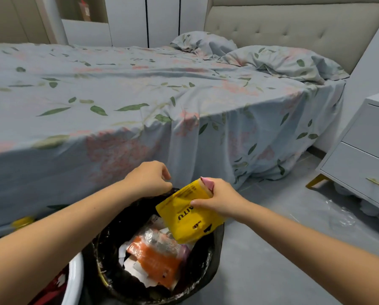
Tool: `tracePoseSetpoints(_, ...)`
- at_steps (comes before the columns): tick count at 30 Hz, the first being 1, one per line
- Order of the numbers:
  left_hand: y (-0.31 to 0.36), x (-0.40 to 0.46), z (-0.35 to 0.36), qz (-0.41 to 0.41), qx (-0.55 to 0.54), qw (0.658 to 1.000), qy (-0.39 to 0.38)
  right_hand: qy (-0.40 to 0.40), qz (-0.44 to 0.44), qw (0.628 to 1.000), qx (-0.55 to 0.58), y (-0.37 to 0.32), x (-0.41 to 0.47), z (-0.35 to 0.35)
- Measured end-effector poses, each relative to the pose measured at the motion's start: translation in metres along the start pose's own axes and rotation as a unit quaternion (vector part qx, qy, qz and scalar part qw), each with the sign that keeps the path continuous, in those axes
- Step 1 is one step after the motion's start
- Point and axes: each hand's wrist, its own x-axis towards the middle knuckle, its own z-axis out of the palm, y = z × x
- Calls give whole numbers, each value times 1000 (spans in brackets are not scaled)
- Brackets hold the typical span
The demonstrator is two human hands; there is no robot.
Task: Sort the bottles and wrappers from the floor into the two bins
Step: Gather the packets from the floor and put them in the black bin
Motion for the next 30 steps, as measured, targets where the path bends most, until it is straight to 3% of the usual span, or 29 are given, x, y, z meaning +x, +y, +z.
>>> tracePoseSetpoints(8, -30, -9, -3, 52, 254, 966, -7, -109, -17, 984, -139, -11, 36, 69)
tracePoseSetpoints(16, -32, -7, 10, 55, 282, 953, -91, -223, 51, 942, -247, -11, 52, 141)
tracePoseSetpoints(22, -31, 4, 19, 58, 279, 949, -138, -247, 78, 895, -365, -6, 68, 165)
tracePoseSetpoints(26, -36, 13, 26, 57, 288, 943, -158, -243, 34, 854, -459, -11, 71, 163)
tracePoseSetpoints(30, -46, 16, 21, 70, 270, 948, -151, -227, 19, 882, -413, -20, 61, 129)
